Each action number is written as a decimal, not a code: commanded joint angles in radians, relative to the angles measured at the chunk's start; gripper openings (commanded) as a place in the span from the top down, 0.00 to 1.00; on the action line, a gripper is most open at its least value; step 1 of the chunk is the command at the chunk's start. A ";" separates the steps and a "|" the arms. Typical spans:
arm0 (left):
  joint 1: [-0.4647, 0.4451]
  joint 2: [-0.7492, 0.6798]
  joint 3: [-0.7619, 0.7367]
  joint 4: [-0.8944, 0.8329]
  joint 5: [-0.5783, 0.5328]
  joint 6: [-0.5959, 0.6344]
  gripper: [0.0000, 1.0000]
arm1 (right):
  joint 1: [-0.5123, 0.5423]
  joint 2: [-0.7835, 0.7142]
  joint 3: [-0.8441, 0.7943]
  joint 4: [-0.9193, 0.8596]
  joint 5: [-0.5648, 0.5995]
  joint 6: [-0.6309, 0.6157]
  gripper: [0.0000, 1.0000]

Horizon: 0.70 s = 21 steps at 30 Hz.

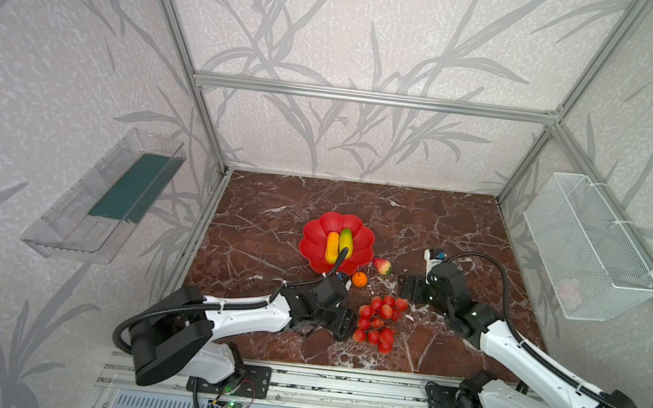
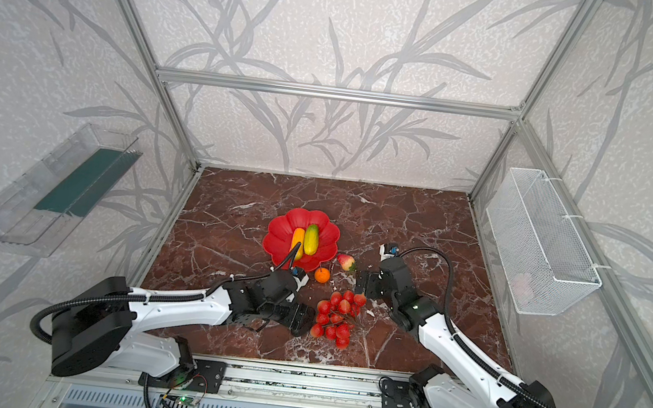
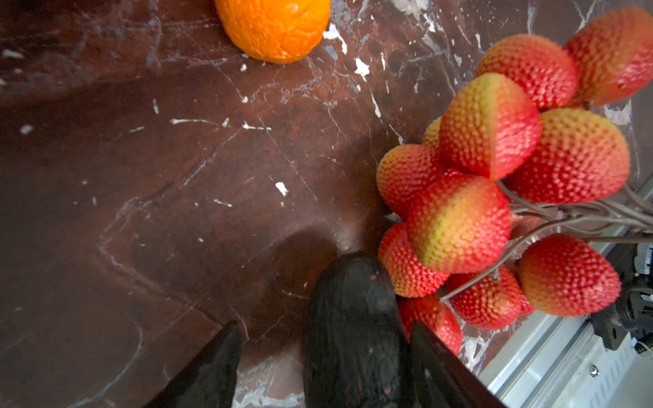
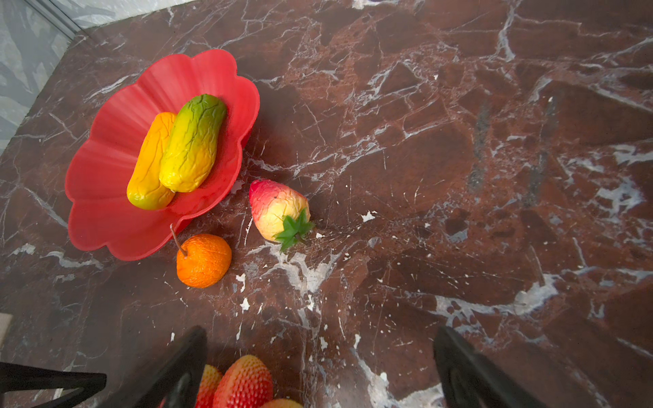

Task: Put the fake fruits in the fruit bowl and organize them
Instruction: 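Grasp the dark avocado with the left gripper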

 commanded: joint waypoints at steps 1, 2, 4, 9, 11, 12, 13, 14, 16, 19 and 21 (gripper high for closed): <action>-0.009 0.047 0.031 -0.003 0.009 0.011 0.32 | -0.004 -0.031 0.001 -0.008 0.016 0.007 0.01; -0.011 0.062 0.036 -0.004 0.016 0.009 0.36 | -0.004 -0.034 -0.002 -0.008 0.018 0.008 0.01; -0.015 0.079 0.041 0.001 0.026 0.006 0.46 | -0.004 -0.039 -0.004 -0.008 0.021 0.008 0.01; -0.017 0.050 0.033 -0.020 -0.003 -0.004 0.61 | -0.004 -0.041 -0.005 -0.009 0.026 0.008 0.01; -0.016 -0.004 0.031 -0.059 -0.043 0.009 0.62 | -0.003 -0.039 -0.004 -0.006 0.027 0.008 0.01; -0.014 -0.033 0.034 -0.085 -0.067 0.018 0.62 | -0.003 -0.038 -0.003 -0.004 0.026 0.007 0.01; -0.013 -0.071 0.041 -0.125 -0.115 0.012 0.62 | -0.005 -0.035 -0.002 -0.004 0.025 0.006 0.01; -0.013 -0.112 0.052 -0.169 -0.176 0.010 0.62 | -0.003 -0.032 -0.001 -0.002 0.024 0.004 0.01; -0.004 -0.194 0.059 -0.204 -0.270 0.047 0.62 | -0.004 -0.023 0.001 0.000 0.022 0.004 0.01; 0.055 -0.305 0.067 -0.202 -0.347 0.121 0.59 | -0.005 -0.011 0.000 0.007 0.016 0.007 0.01; 0.139 -0.345 0.076 -0.176 -0.342 0.154 0.58 | -0.006 -0.002 -0.004 0.018 0.011 0.012 0.01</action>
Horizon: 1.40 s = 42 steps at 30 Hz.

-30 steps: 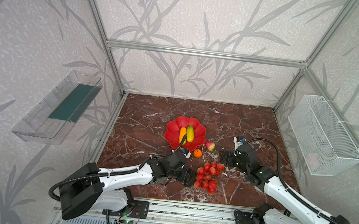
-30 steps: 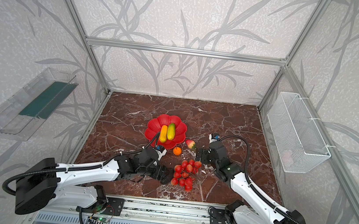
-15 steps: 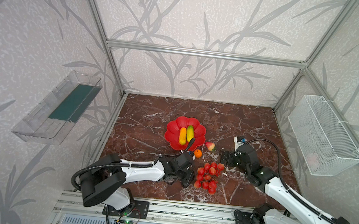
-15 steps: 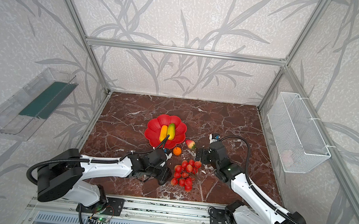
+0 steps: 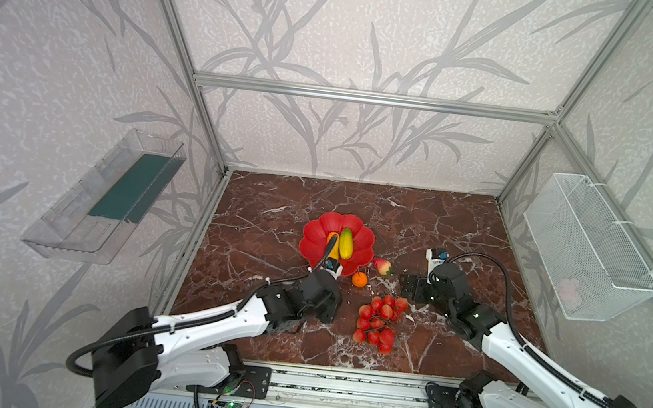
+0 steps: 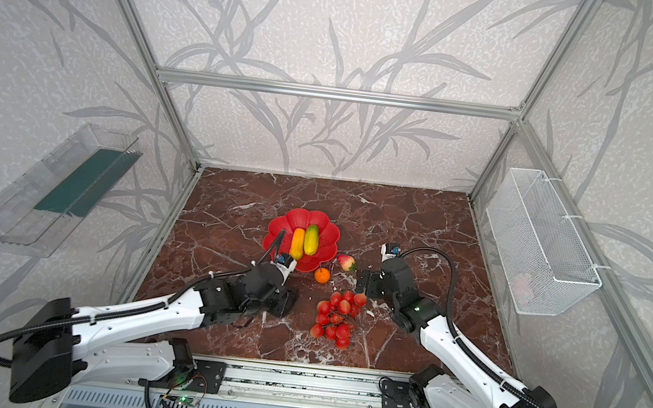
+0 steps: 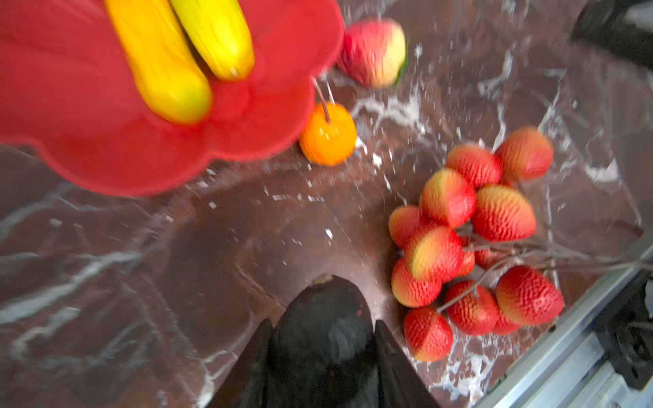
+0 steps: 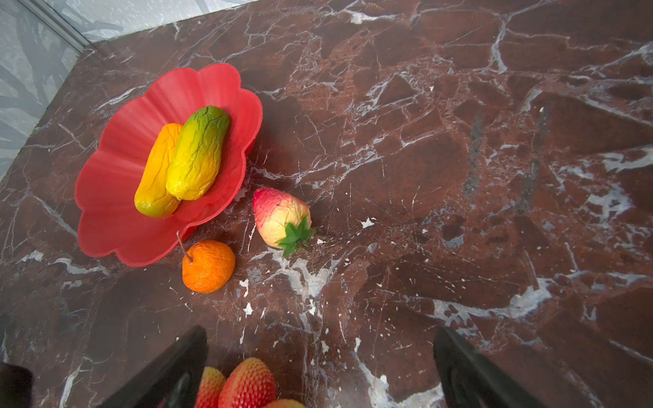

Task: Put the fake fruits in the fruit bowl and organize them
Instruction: 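Grasp the dark avocado with the left gripper, then place the avocado in the bowl beside the yellow cucumber with the left gripper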

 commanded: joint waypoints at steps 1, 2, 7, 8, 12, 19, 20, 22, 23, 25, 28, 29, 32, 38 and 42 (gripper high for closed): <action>0.131 -0.054 0.039 0.005 -0.089 0.080 0.58 | -0.003 0.017 -0.004 0.018 -0.001 0.011 0.01; 0.183 -0.056 0.046 0.022 -0.075 0.080 0.58 | -0.004 0.022 -0.004 0.019 -0.008 0.013 0.01; 0.340 0.043 0.108 0.123 -0.032 0.108 0.57 | -0.003 0.025 -0.002 0.004 -0.029 0.013 0.01; 0.357 0.084 0.133 0.127 -0.033 0.111 0.57 | -0.004 0.022 -0.002 -0.002 -0.029 0.010 0.01; 0.420 0.265 0.239 0.129 -0.015 0.115 0.58 | -0.003 0.005 -0.005 -0.023 -0.028 0.007 0.01; 0.488 0.536 0.372 0.153 0.049 0.077 0.59 | -0.003 -0.021 -0.001 -0.061 -0.028 -0.006 0.01; 0.497 0.574 0.390 0.150 0.059 0.064 0.58 | -0.004 -0.022 0.001 -0.066 -0.025 -0.011 0.01; 0.509 0.637 0.424 0.137 0.076 0.043 0.58 | -0.004 -0.025 0.006 -0.078 -0.018 -0.022 0.01; 0.514 0.666 0.443 0.125 0.092 0.035 0.58 | -0.003 -0.026 0.012 -0.083 -0.015 -0.028 0.01; 0.524 0.707 0.480 0.104 0.159 0.031 0.55 | -0.003 -0.023 0.021 -0.090 -0.011 -0.044 0.01; 0.527 0.730 0.504 0.105 0.210 0.008 0.41 | -0.004 -0.005 0.035 -0.086 -0.008 -0.070 0.00; 0.527 0.727 0.503 0.114 0.218 0.003 0.39 | -0.004 0.006 0.044 -0.085 -0.007 -0.080 0.00; 0.533 0.684 0.488 0.146 0.248 0.003 0.34 | -0.004 0.053 0.077 -0.083 -0.021 -0.115 0.00; 0.546 0.516 0.420 0.193 0.256 0.015 0.24 | -0.004 0.215 0.174 -0.077 -0.106 -0.186 0.01; 0.547 0.339 0.298 0.250 0.201 0.008 0.21 | -0.004 0.346 0.242 -0.064 -0.139 -0.220 0.04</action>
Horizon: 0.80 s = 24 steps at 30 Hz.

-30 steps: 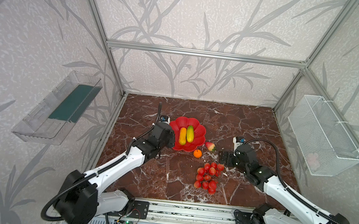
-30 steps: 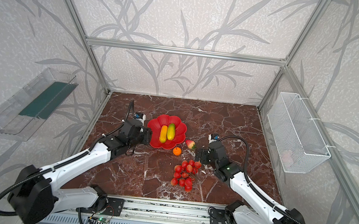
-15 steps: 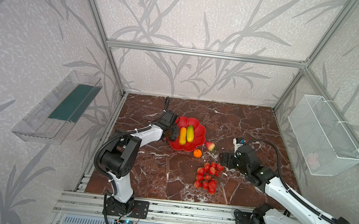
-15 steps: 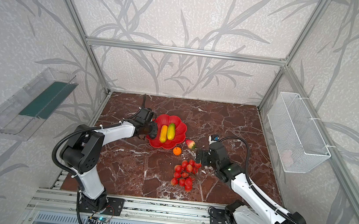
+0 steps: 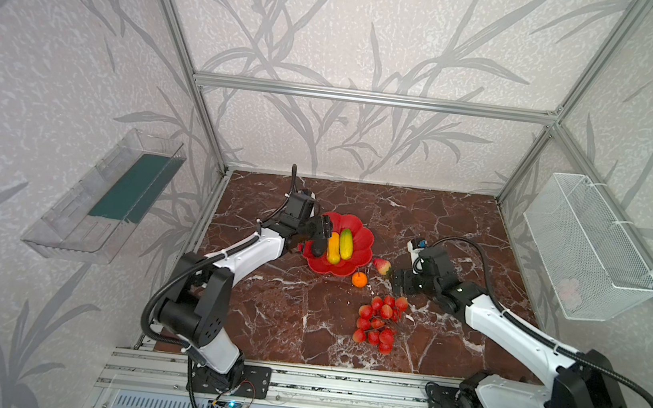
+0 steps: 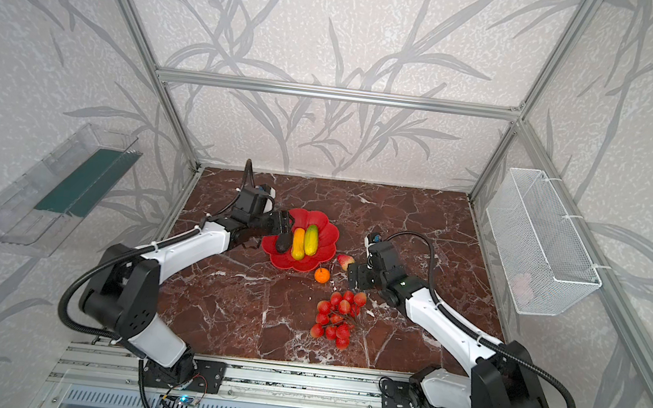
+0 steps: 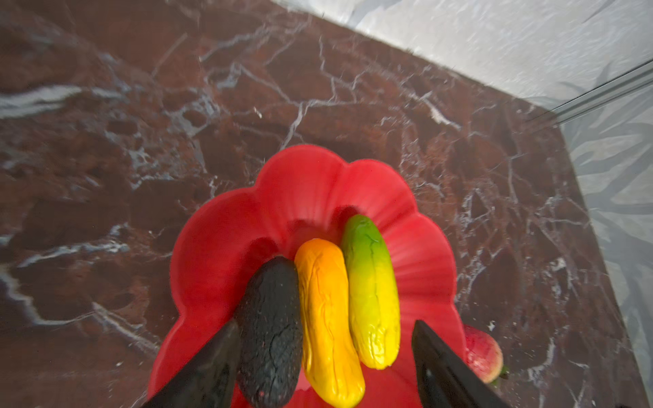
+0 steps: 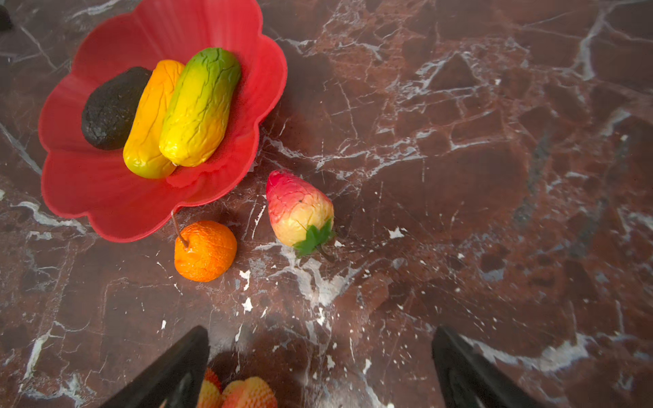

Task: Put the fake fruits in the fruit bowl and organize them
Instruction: 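Place the avocado in the bowl beside the yellow cucumber with the left gripper, then grasp the pink peach with the right gripper and place it in the bowl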

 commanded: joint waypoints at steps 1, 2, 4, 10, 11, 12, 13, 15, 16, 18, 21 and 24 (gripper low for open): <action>0.006 -0.148 -0.105 0.053 -0.048 -0.008 0.20 | -0.002 0.090 0.064 0.005 -0.050 -0.056 0.05; 0.007 -0.202 -0.148 0.064 -0.067 -0.010 0.19 | -0.002 0.125 0.084 0.006 -0.058 -0.063 0.06; 0.007 -0.308 -0.228 0.076 -0.092 -0.015 0.16 | -0.002 0.183 0.121 0.003 -0.066 -0.073 0.08; 0.010 -0.632 -0.445 0.011 -0.144 -0.051 0.11 | -0.002 0.351 0.211 0.005 -0.074 -0.094 0.13; 0.011 -0.683 -0.477 -0.006 -0.151 -0.058 0.10 | -0.002 0.381 0.226 0.008 -0.075 -0.097 0.15; 0.012 -0.733 -0.505 -0.024 -0.151 -0.061 0.08 | -0.002 0.402 0.238 0.012 -0.074 -0.098 0.16; 0.012 -0.771 -0.527 -0.031 -0.147 -0.060 0.07 | -0.002 0.418 0.245 0.017 -0.075 -0.100 0.18; 0.012 -0.852 -0.568 -0.052 -0.146 -0.064 0.06 | -0.002 0.462 0.260 0.026 -0.081 -0.100 0.23; 0.012 -0.878 -0.583 -0.065 -0.153 -0.075 0.06 | -0.003 0.474 0.265 0.028 -0.086 -0.098 0.26; 0.012 -0.936 -0.614 -0.081 -0.179 -0.104 0.05 | -0.001 0.488 0.268 0.028 -0.097 -0.094 0.34; 0.013 -0.994 -0.648 -0.073 -0.209 -0.129 0.04 | -0.002 0.472 0.241 0.032 -0.090 -0.079 0.45; 0.011 -1.013 -0.656 -0.054 -0.234 -0.117 0.03 | -0.002 0.403 0.169 0.051 -0.068 -0.057 0.54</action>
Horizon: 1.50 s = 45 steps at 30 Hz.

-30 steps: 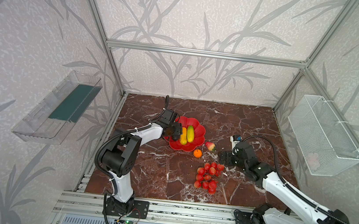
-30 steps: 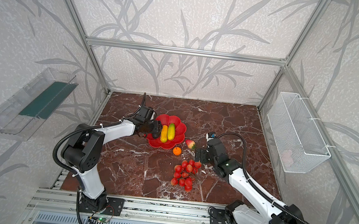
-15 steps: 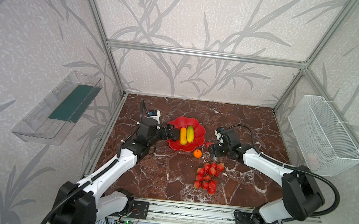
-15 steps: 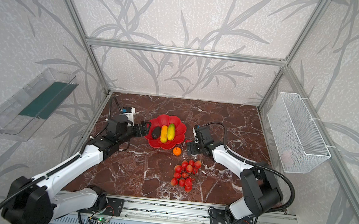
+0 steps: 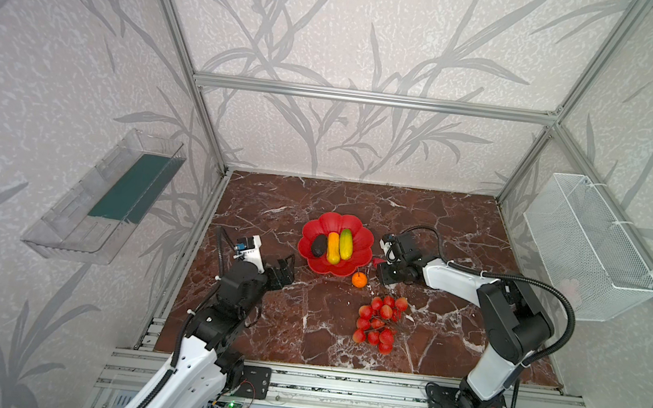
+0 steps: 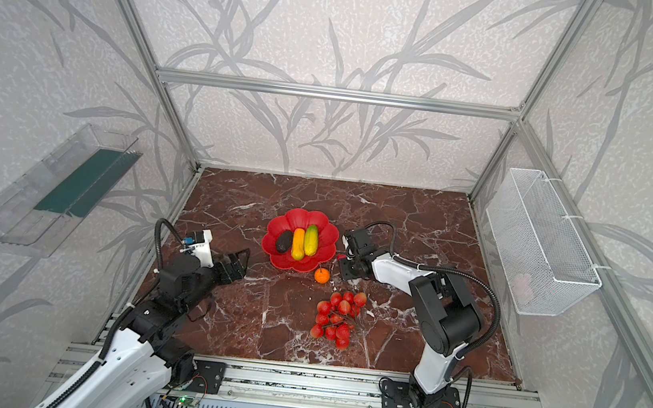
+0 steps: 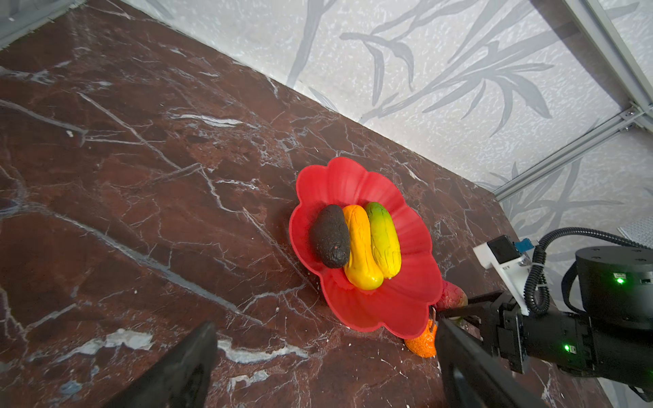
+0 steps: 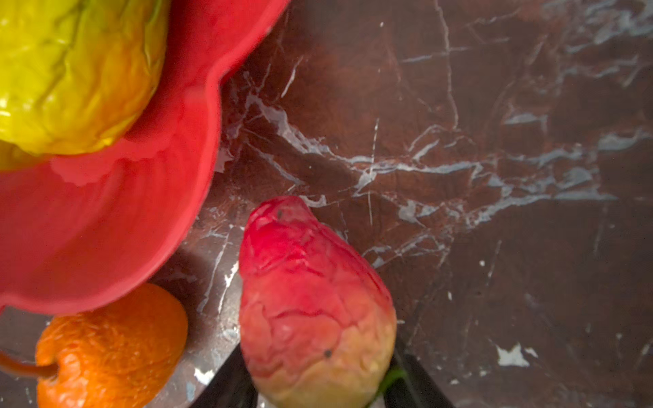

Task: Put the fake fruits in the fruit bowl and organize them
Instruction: 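Grasp the pink peach with the right gripper and place it in the bowl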

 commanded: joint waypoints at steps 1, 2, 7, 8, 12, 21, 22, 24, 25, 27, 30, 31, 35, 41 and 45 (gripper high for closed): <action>0.006 -0.017 -0.004 0.007 -0.061 -0.010 0.03 | -0.002 -0.106 -0.074 0.008 0.020 0.027 0.55; 0.006 -0.010 0.001 0.018 -0.067 -0.001 0.02 | -0.001 -0.145 -0.105 0.009 0.028 0.036 0.57; 0.006 0.055 0.015 0.072 -0.088 0.010 0.02 | -0.001 -0.354 -0.222 -0.006 0.040 0.066 0.63; 0.007 0.070 0.015 0.083 -0.087 0.006 0.02 | -0.002 -0.394 -0.232 -0.014 0.041 0.066 0.63; 0.007 0.107 0.009 0.118 -0.066 -0.022 0.03 | 0.001 -0.481 -0.206 -0.033 0.017 0.057 0.64; 0.007 0.021 -0.005 0.039 -0.087 -0.029 0.03 | 0.023 -0.257 0.063 -0.010 -0.013 0.032 0.63; 0.007 0.005 -0.007 0.024 -0.094 -0.027 0.03 | 0.024 -0.218 0.097 -0.010 -0.020 0.032 0.63; 0.007 -0.033 -0.008 -0.012 -0.103 -0.024 0.03 | 0.029 -0.130 0.171 -0.007 -0.037 0.035 0.64; 0.007 -0.049 -0.008 -0.031 -0.106 -0.022 0.03 | 0.030 -0.092 0.199 -0.007 -0.041 0.038 0.64; 0.007 -0.084 -0.009 -0.075 -0.112 -0.019 0.03 | 0.032 0.006 0.270 -0.014 -0.048 0.042 0.64; 0.007 -0.134 -0.011 -0.125 -0.116 -0.022 0.03 | 0.034 0.112 0.351 -0.022 -0.062 0.055 0.65; 0.007 -0.147 -0.011 -0.139 -0.117 -0.025 0.03 | 0.036 0.140 0.371 -0.019 -0.066 0.059 0.65; 0.007 -0.183 -0.008 -0.168 -0.115 -0.033 0.03 | 0.037 0.211 0.435 -0.037 -0.059 0.074 0.63; 0.007 -0.169 -0.007 -0.156 -0.085 -0.048 0.03 | 0.037 0.219 0.462 -0.059 -0.073 0.084 0.40; 0.007 -0.098 0.003 -0.112 0.000 -0.055 0.05 | 0.036 0.130 0.417 -0.043 -0.054 0.086 0.29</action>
